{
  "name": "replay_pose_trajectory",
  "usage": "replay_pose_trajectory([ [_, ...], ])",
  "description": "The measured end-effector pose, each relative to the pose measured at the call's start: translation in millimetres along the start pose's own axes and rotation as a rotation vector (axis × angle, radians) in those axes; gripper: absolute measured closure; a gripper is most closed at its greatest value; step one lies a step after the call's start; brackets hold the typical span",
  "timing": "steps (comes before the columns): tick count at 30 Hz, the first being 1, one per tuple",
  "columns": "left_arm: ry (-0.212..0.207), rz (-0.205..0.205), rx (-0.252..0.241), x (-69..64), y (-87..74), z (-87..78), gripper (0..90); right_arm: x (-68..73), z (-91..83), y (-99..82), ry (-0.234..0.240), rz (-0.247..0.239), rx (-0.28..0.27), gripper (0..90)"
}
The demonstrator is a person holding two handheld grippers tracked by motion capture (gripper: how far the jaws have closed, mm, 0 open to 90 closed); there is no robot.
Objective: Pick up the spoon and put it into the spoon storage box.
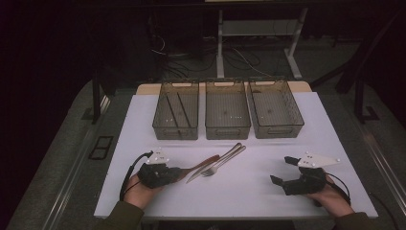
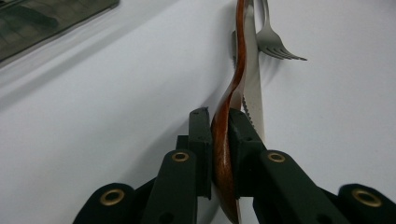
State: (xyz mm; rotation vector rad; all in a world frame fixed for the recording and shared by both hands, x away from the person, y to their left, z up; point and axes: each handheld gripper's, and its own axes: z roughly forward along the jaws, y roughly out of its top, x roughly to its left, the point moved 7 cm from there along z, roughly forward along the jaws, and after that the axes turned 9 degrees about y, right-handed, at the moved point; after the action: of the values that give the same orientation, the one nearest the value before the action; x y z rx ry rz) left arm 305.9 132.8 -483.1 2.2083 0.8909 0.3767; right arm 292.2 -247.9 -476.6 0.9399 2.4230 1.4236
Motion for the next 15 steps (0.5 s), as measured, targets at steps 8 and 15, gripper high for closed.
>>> replay_pose_trajectory([
  [8,0.014,0.017,-0.028,1.8,5.1,-7.2,80.6,0.5,0.1,0.6,0.004,0.003,-0.005,9.9],
  [15,0.019,0.015,-0.047,4.9,8.8,-11.3,80.6,0.3,0.1,0.9,0.006,0.006,-0.008,10.0],
])
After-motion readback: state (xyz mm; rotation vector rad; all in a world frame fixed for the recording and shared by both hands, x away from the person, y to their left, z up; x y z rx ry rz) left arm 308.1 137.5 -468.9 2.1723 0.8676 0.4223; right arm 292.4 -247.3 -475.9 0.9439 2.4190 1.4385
